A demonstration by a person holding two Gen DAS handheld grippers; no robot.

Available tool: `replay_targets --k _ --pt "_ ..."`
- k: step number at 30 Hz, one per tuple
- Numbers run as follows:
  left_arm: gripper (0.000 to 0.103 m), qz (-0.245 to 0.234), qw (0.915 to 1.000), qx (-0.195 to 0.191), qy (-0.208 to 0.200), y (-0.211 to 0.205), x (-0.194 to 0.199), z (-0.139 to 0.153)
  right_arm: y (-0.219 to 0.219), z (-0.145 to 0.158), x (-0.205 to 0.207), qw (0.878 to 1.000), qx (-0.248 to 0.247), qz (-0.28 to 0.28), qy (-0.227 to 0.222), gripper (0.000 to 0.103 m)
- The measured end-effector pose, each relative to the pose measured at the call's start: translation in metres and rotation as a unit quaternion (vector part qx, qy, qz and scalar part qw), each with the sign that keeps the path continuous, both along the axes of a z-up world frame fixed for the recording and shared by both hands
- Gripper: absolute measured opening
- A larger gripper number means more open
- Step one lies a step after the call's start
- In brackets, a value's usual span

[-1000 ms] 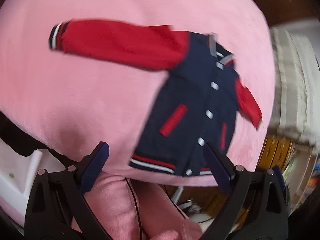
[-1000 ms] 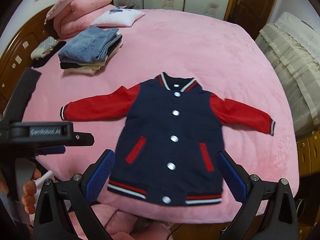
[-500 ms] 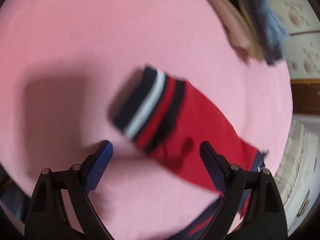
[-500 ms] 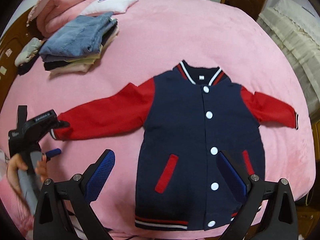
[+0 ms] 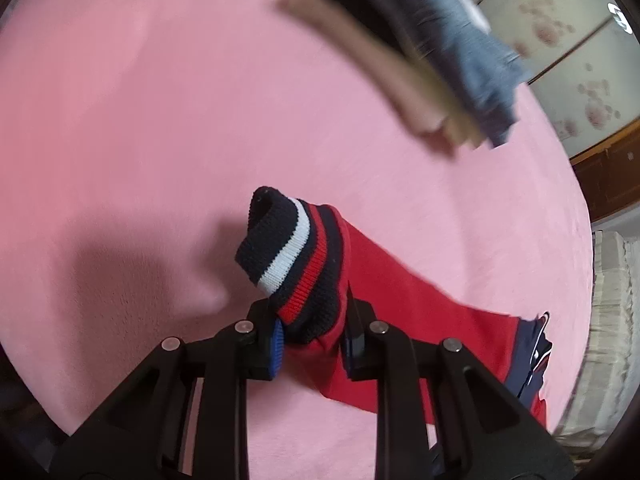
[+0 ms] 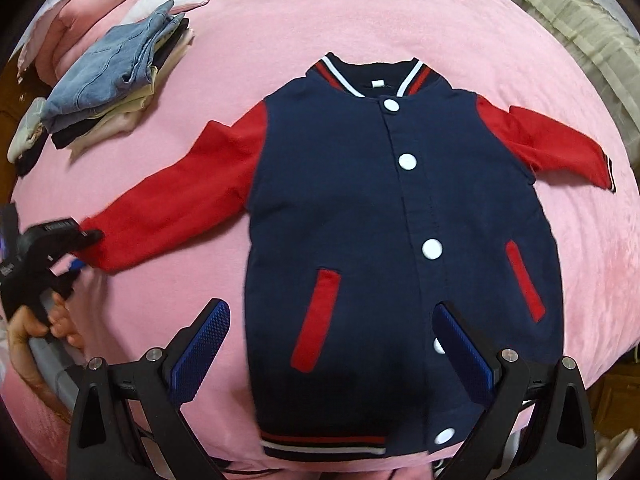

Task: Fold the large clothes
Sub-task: 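Grasp the striped cuff of a red sleeve with the left gripper and lift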

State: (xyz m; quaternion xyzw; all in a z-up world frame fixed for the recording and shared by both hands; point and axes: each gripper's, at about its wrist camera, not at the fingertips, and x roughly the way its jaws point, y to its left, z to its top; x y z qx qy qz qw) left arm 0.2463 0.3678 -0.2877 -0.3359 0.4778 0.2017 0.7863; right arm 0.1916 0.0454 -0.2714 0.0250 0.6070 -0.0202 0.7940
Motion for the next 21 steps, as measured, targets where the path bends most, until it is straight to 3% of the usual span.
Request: replay_targets --k 6,10,14,17,21 --pt "0.018 -0.048 0.9928 0.072 -0.082 -0.061 0.022 0.069 -0.040 0.001 -0.003 1.000 -0.005 -0.001 -0.005 0.103" --pt "0.018 -0.105 0.9802 0.108 -0.129 -0.128 0.043 0.105 -0.079 0.008 -0.004 1.000 0.000 -0.015 -0.007 0.103" --pt "0.018 -0.171 0.9662 0.129 -0.143 -0.203 0.058 0.124 -0.121 0.013 -0.002 1.000 -0.006 -0.025 -0.016 0.103" --pt "0.019 -0.213 0.9620 0.122 -0.119 -0.257 0.064 0.126 -0.155 0.016 0.001 0.999 -0.011 -0.033 -0.027 0.103" --pt "0.023 -0.273 0.9542 0.072 -0.099 -0.321 0.076 0.113 -0.193 0.013 0.004 0.998 -0.023 -0.043 -0.039 0.103"
